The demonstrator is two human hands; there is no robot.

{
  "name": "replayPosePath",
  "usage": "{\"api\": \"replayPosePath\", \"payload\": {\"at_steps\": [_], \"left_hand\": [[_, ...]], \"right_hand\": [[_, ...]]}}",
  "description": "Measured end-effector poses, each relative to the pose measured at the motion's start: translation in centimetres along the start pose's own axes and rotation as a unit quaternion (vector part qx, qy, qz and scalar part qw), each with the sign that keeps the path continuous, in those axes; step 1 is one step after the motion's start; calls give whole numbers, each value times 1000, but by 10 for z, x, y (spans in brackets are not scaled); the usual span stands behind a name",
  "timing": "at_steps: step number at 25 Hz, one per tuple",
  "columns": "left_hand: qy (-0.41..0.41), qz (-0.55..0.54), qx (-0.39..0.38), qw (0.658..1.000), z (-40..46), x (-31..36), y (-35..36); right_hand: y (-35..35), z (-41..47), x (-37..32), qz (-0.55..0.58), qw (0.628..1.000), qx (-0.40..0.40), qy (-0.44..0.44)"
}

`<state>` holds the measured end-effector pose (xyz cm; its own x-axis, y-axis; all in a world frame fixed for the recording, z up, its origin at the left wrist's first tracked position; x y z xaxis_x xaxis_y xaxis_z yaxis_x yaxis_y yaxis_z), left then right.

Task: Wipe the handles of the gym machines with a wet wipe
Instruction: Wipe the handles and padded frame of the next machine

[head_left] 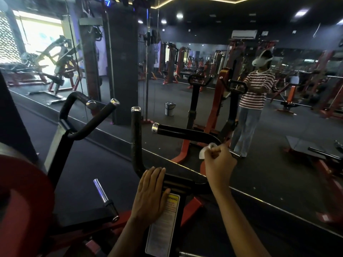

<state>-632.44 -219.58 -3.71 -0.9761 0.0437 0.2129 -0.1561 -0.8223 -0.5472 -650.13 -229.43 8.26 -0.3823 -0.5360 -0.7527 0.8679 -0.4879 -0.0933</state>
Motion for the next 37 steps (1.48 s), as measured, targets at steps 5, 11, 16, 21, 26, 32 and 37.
{"api": "replayPosePath", "payload": {"at_steps": [5, 11, 16, 21, 26, 32, 37], "left_hand": [[-3, 5, -8, 1000, -1, -1, 2], [-4, 40, -48, 998, -1, 0, 2], [-2, 44, -81, 996, -2, -3, 5], [-1, 49, -74, 996, -3, -6, 4], [0, 43, -38, 998, -2, -5, 1], [4, 24, -6, 1000, -1, -2, -1], [4, 13, 7, 1000, -1, -2, 0]], "right_hand": [[33, -3, -30, 4, 997, -49, -67], [92, -35, -57, -30, 976, -167, -139], [135, -56, -81, -50, 957, -213, -193], [129, -46, -70, -57, 966, -201, -153], [94, -30, -50, -60, 979, -147, -131], [42, -2, -23, -119, 985, -79, -97], [7, 7, -1, -121, 989, -44, -71]]}}
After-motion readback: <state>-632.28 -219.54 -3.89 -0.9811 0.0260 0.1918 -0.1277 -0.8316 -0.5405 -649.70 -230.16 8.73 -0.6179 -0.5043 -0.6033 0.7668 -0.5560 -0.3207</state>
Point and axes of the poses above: each hand's wrist, its own z-axis towards the middle knuckle, its own y-axis out of the palm, x = y × z, the point moved 7 cm from there along z, towards the middle knuckle, and after that the axes turned 12 degrees about x, right-handed, at the moved point
